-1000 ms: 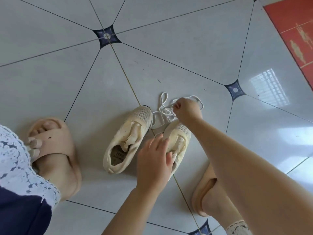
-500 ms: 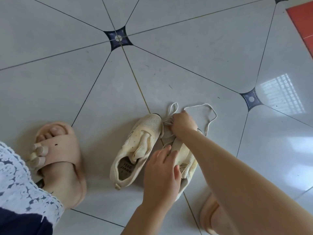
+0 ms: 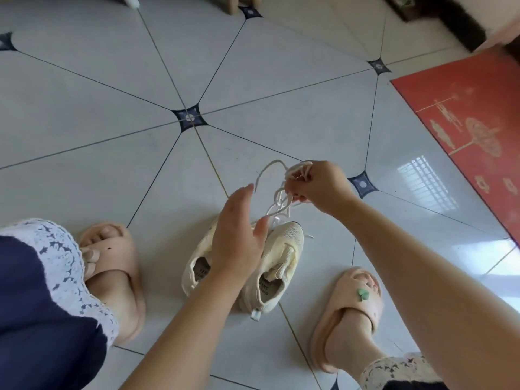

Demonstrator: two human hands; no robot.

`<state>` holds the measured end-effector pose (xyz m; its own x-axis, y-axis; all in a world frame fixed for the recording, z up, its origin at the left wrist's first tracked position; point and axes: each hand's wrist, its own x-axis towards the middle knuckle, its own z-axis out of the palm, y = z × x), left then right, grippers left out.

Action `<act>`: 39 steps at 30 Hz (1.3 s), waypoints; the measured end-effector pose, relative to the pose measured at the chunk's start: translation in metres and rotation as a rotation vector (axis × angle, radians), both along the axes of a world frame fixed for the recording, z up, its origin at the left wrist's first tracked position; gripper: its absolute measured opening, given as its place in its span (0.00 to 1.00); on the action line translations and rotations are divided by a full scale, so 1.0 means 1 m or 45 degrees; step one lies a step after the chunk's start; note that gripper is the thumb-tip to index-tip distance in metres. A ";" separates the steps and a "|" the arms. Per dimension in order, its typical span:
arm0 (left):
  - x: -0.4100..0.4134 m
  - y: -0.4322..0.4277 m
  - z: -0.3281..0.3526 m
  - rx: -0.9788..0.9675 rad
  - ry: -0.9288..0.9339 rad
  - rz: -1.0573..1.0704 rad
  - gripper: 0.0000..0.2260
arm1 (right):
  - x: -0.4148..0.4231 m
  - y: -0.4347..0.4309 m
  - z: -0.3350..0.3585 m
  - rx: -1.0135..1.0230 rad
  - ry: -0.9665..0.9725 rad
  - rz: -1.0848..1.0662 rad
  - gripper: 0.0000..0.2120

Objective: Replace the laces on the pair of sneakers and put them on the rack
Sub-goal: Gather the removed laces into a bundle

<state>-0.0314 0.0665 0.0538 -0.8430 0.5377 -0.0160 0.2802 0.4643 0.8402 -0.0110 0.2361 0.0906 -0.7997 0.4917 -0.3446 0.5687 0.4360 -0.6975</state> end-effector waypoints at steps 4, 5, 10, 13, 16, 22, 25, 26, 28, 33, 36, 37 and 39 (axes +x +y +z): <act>-0.003 -0.002 0.038 0.042 0.024 -0.167 0.46 | 0.010 -0.020 0.054 0.145 -0.129 0.318 0.00; -0.004 -0.002 0.048 0.022 0.055 -0.244 0.47 | 0.013 -0.025 0.066 0.130 -0.081 0.332 0.02; -0.001 -0.006 0.094 0.227 -0.078 -0.328 0.28 | 0.024 -0.042 0.115 -0.045 0.214 0.212 0.03; 0.006 -0.015 0.115 0.447 -0.221 -0.190 0.13 | 0.032 -0.054 0.127 -0.076 0.324 0.121 0.07; 0.014 -0.026 0.127 0.531 -0.336 -0.138 0.09 | 0.043 -0.063 0.128 -0.247 0.402 -0.019 0.07; 0.021 -0.038 0.153 0.682 -0.443 0.052 0.06 | 0.070 -0.098 0.109 -1.057 0.630 -0.002 0.13; 0.024 -0.043 0.172 0.887 -0.662 0.117 0.09 | 0.082 -0.135 0.100 -1.318 0.569 0.202 0.21; 0.024 -0.046 0.179 0.921 -0.678 0.125 0.09 | 0.086 -0.146 0.097 -1.314 0.504 0.229 0.19; 0.020 -0.054 0.190 0.866 -0.537 0.156 0.09 | 0.095 -0.158 0.093 -1.223 0.374 0.242 0.10; 0.006 -0.086 0.210 0.468 0.165 0.188 0.10 | 0.122 -0.146 0.111 -1.005 0.141 0.114 0.06; 0.007 -0.101 0.212 0.256 0.313 0.090 0.10 | 0.125 -0.132 0.139 -0.706 0.231 0.005 0.08; 0.008 -0.104 0.212 0.215 0.313 0.042 0.10 | 0.122 -0.129 0.149 -0.606 0.288 -0.014 0.08; 0.009 -0.105 0.212 0.171 0.273 -0.050 0.10 | 0.111 -0.128 0.169 -0.386 0.370 0.007 0.09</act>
<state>-0.0222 -0.0382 0.2661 -0.7976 0.5556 0.2350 0.4747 0.3377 0.8128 0.1001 0.1077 0.2596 -0.8872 0.3983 -0.2327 0.3274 0.1885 -0.9259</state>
